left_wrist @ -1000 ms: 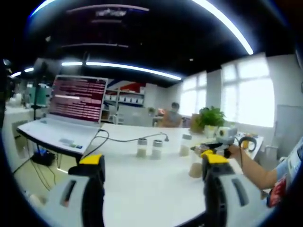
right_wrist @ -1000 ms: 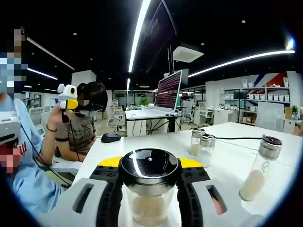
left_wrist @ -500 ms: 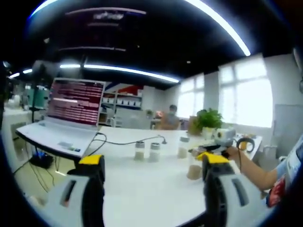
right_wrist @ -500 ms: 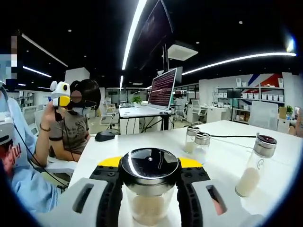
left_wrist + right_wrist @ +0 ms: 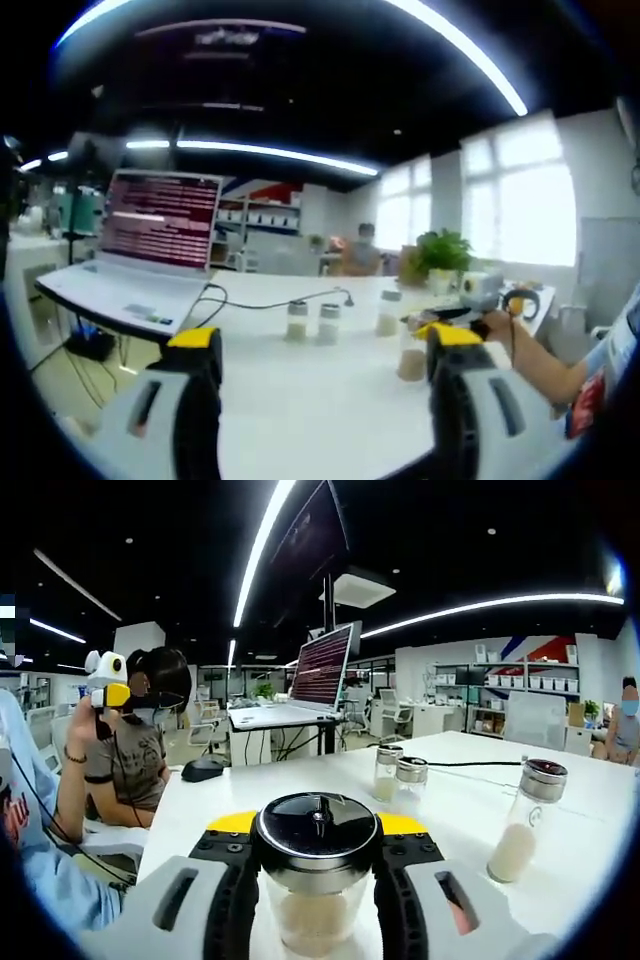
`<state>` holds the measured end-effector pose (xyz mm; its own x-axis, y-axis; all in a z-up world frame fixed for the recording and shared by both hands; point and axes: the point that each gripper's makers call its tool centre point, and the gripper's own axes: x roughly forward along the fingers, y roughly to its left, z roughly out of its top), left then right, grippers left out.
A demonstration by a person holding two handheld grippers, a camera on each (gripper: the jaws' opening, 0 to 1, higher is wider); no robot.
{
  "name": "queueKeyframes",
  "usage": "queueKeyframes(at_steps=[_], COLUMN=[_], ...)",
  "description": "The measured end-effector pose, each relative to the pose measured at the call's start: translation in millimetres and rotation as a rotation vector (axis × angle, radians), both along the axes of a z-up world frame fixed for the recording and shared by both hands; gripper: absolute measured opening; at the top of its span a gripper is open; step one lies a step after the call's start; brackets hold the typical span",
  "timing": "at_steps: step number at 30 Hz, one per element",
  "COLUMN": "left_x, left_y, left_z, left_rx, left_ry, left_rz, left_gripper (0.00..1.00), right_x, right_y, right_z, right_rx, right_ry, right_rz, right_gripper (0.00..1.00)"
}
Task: Rotate the seasoning bottle until the label or dispensing opening points toward the visible target arrow and the bottle remains upright within the marked orientation range
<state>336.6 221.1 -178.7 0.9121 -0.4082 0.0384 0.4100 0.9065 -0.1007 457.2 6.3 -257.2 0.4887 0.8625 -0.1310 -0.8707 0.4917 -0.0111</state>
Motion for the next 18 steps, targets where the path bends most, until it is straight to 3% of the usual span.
queueKeyframes(at_steps=[18], left_x=[-2.0], left_y=[-3.6], left_z=[-0.5], left_rx=[0.0], left_ry=[0.004], left_rz=[-0.019], left_gripper=[0.89], right_x=[3.5], right_y=[0.3], right_z=[-1.2], right_rx=[0.003], right_ry=[-0.002], right_rz=[-0.135], right_gripper=[0.43])
